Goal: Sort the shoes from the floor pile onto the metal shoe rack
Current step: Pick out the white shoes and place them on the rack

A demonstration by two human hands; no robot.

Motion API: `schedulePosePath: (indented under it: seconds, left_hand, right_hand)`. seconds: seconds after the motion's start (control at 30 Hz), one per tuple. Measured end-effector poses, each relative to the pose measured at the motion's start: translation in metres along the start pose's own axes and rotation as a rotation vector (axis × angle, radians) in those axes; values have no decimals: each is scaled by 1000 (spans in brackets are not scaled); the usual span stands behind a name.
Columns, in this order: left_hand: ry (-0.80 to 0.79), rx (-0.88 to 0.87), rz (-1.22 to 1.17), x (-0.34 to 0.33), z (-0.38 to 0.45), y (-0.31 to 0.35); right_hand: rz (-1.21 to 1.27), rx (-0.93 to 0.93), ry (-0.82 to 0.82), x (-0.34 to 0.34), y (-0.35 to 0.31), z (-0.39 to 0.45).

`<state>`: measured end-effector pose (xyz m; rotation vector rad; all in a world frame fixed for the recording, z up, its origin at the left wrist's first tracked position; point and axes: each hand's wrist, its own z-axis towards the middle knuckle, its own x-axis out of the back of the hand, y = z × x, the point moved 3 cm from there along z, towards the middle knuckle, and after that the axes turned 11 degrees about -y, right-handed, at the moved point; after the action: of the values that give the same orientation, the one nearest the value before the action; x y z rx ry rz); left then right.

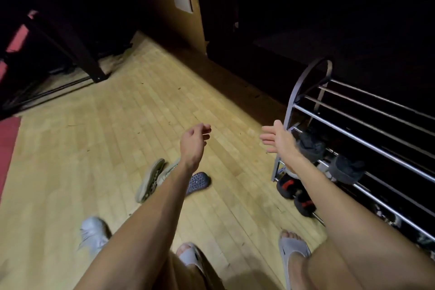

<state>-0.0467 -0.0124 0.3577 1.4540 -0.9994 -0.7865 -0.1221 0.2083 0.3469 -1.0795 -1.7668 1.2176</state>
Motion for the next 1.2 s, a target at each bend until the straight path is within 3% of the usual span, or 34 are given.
schedulePosePath:
  seconds: [0.33, 0.53, 0.87, 1.2]
  left_hand:
    - [159, 90, -16, 133, 12, -45]
    - [152, 191, 24, 186, 23, -91]
    - [150, 328, 182, 237, 38, -139]
    - [150, 421, 213, 276, 37, -165]
  right_hand:
    - [-89, 24, -168, -131, -7, 37]
    - [-190, -39, -243, -181, 24, 71]
    - [-285, -125, -351, -230, 60, 119]
    - [-295, -160, -346, -246, 76, 137]
